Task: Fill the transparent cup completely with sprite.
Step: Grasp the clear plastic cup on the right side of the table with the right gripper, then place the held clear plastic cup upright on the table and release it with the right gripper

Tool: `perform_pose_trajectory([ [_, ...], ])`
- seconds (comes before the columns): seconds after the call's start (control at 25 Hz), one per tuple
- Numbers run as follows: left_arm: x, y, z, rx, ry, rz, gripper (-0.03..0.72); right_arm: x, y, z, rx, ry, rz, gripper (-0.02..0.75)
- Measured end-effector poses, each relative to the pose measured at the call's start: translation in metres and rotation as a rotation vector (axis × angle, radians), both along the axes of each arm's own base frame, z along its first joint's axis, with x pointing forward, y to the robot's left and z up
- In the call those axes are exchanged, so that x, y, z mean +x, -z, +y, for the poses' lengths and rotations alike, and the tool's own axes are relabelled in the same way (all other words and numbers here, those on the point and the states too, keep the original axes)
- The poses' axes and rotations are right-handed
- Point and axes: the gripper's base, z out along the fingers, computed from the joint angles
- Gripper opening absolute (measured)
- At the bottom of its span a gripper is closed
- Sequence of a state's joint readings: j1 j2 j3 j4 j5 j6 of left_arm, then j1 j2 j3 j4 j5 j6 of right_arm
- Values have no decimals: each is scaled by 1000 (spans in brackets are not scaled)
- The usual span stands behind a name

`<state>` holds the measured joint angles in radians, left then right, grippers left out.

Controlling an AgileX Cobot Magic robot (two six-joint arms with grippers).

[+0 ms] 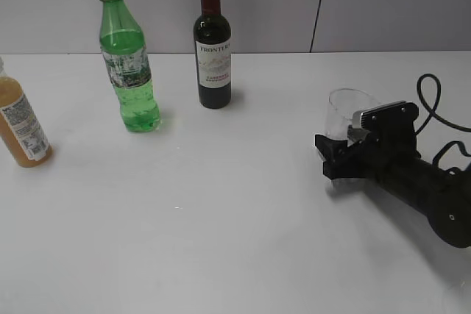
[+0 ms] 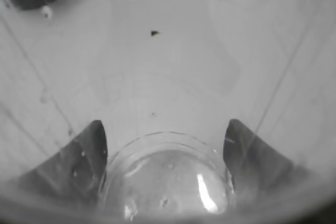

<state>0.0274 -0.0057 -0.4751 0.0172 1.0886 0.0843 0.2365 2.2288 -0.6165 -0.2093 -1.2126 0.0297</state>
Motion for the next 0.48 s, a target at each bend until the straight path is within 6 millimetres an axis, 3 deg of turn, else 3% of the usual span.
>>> perform_pose_trajectory([
  [0.2,0,0,0,0,0,0,228,0,-19,8,7,-97,-60,515],
  [0.48,0,0,0,0,0,0,228,-9,-36,39,57,-505,-91,515],
])
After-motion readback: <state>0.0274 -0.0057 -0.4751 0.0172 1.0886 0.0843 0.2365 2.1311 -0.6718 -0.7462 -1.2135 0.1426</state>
